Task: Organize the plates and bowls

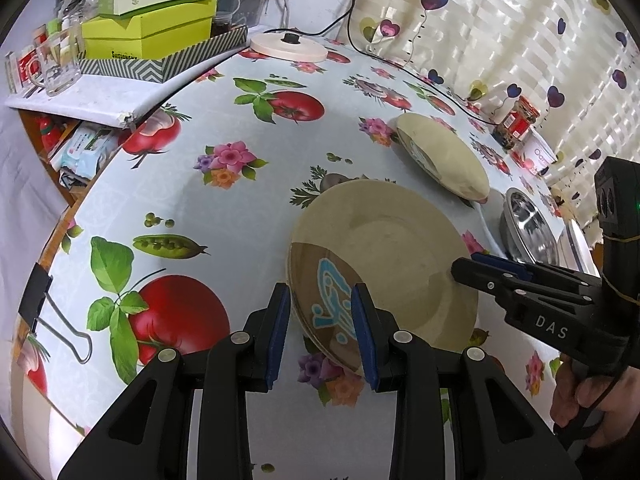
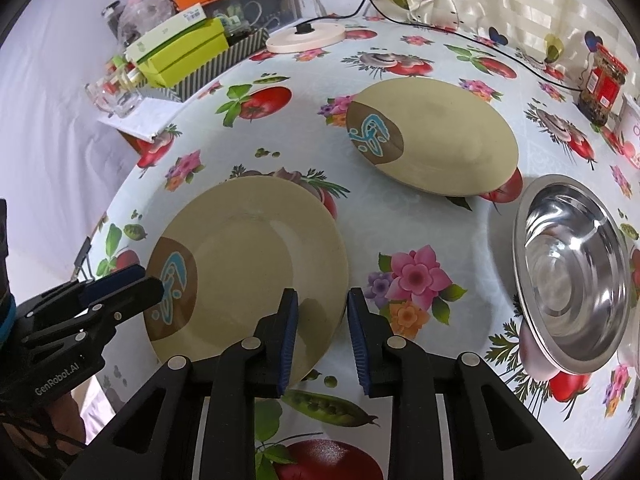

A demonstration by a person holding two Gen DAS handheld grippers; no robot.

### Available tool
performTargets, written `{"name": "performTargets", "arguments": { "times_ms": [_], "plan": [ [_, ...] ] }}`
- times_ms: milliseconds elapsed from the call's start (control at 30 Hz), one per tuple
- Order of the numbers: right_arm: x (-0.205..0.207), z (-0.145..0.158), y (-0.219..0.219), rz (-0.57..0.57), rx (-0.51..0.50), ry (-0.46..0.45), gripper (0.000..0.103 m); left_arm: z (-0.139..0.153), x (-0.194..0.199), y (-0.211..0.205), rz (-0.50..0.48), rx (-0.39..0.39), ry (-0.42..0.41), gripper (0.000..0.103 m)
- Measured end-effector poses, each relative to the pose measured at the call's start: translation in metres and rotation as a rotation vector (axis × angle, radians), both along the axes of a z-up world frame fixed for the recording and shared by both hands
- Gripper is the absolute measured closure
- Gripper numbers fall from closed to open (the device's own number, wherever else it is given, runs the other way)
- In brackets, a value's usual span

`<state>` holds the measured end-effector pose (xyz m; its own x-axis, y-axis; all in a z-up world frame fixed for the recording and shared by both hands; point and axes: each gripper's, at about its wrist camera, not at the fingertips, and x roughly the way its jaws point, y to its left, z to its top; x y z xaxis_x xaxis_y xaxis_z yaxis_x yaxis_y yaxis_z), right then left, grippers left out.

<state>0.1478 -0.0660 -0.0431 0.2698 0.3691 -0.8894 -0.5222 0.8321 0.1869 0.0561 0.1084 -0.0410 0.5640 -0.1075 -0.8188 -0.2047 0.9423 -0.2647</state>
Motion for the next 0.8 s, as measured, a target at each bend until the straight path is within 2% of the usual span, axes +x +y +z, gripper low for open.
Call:
{"name": "performTargets", "arguments": {
  "times_ms": [400, 800],
  "plan": [
    [-0.0043, 0.0012, -0.0008, 0.01, 0.0, -0.011, 0.081, -0.0055, -0.0002, -0.0029, -0.01, -0.016, 0.021, 0.07],
    [-0.0078, 0.0029, -0.0033, 0.012, -0.001, -0.013, 0.082, 0.0011, -0.0033, -0.0033, -0.007, -0.005, 0.009, 0.07]
  ]
}}
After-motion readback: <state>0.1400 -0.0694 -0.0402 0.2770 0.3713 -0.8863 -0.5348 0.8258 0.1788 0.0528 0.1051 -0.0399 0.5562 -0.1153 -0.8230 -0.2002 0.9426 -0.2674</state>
